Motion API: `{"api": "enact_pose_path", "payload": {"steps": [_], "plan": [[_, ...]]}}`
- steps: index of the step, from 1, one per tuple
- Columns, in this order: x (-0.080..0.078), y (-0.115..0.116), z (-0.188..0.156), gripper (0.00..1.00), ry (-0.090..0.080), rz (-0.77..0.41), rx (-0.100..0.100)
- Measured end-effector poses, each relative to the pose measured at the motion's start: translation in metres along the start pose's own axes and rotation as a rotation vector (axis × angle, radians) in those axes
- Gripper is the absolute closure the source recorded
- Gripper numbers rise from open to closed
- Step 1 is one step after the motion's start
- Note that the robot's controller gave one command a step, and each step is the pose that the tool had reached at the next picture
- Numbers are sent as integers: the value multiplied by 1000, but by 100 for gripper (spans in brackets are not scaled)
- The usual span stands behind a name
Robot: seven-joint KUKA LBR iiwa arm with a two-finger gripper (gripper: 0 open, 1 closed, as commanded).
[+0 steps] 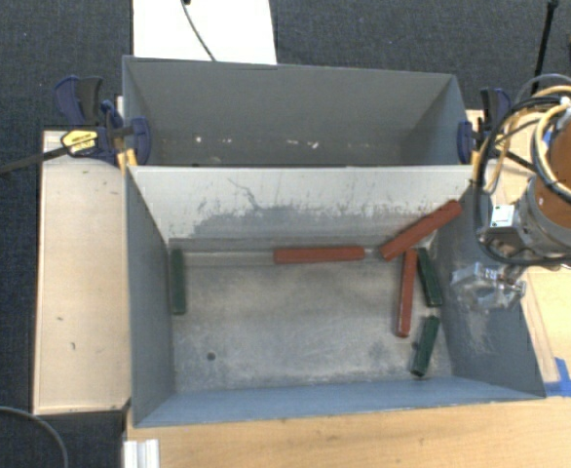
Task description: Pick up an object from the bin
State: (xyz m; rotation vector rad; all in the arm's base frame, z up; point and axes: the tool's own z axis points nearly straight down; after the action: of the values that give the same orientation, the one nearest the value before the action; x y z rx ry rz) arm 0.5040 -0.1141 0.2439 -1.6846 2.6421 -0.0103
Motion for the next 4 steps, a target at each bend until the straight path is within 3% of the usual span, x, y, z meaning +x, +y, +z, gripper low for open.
{"api": "enact_pose_path", "payload": {"steps": [1, 2, 3, 4], "plan": [[-40, 11, 74, 100, 1, 77, -15], [-37, 9, 71, 0, 1, 84, -9], [11, 25, 172, 0, -2, -379, -11], [13, 25, 174, 100, 0, -375, -13]]}}
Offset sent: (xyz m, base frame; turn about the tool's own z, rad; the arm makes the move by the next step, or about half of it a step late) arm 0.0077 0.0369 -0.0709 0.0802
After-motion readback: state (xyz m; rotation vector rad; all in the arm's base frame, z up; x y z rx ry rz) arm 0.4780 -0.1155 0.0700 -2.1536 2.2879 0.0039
